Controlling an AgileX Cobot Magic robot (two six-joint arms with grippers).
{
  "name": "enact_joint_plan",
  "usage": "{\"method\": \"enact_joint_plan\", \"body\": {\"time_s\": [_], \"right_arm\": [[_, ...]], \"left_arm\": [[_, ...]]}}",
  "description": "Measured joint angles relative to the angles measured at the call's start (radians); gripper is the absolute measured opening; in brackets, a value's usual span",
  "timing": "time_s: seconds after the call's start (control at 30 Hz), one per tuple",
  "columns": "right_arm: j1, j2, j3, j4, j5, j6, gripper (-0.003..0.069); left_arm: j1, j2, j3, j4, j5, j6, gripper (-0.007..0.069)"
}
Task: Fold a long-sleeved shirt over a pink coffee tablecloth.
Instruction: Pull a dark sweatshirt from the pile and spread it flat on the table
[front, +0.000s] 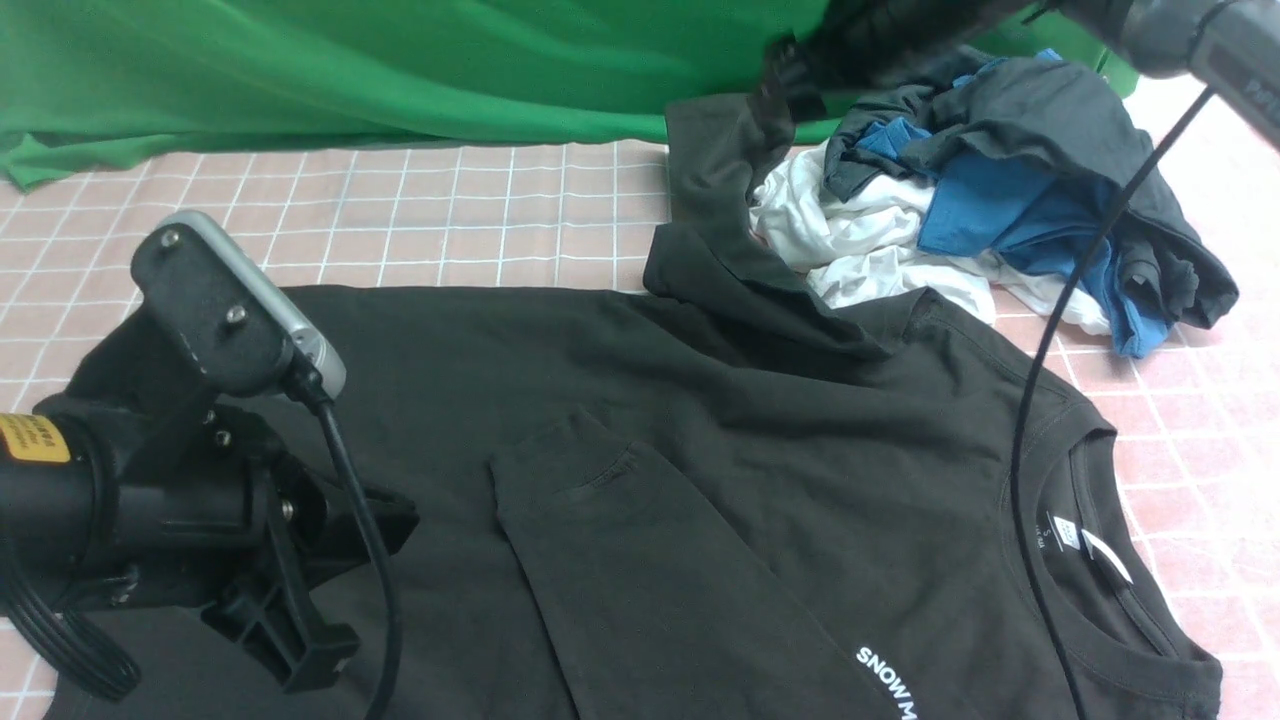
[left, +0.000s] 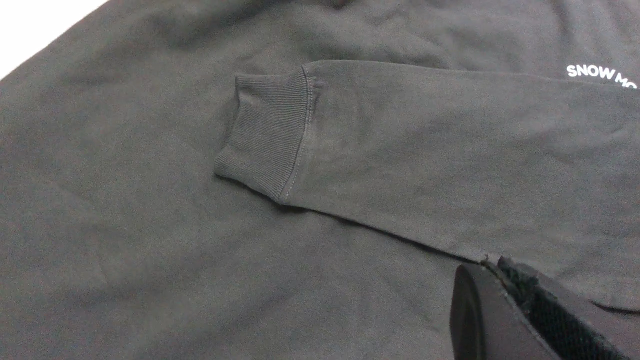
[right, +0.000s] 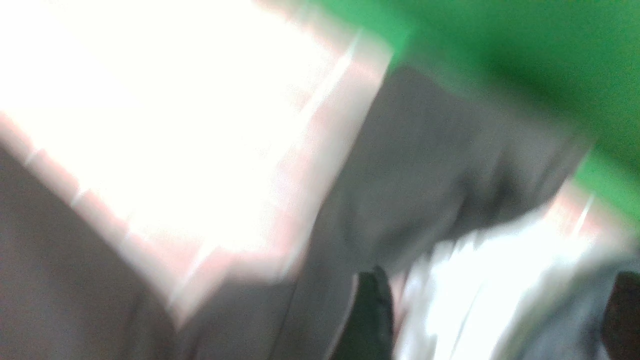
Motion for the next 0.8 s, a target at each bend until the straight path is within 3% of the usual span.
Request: {"method": "enact_joint_plan", "body": {"time_s": [0.13,0.63,0.8], "right_arm": [[0.010,0.084,-0.006,0.004,-0.145,0.008,0.0594],[0.045,0.252,-0.048,0.041,-0.228,-0.061,0.0591],[0.045,0.284,-0.048,0.044,-0.223,-0.109,0.0513]], "left_arm": [[0.000,0.000,0.000,-0.007,-0.009,0.000,0.0017],[0.000,0.000,0.000,-0.033,-0.047,0.000,0.0017],[0.000,0.000,0.000,-0.036,-0.047,0.000,0.0017]]}}
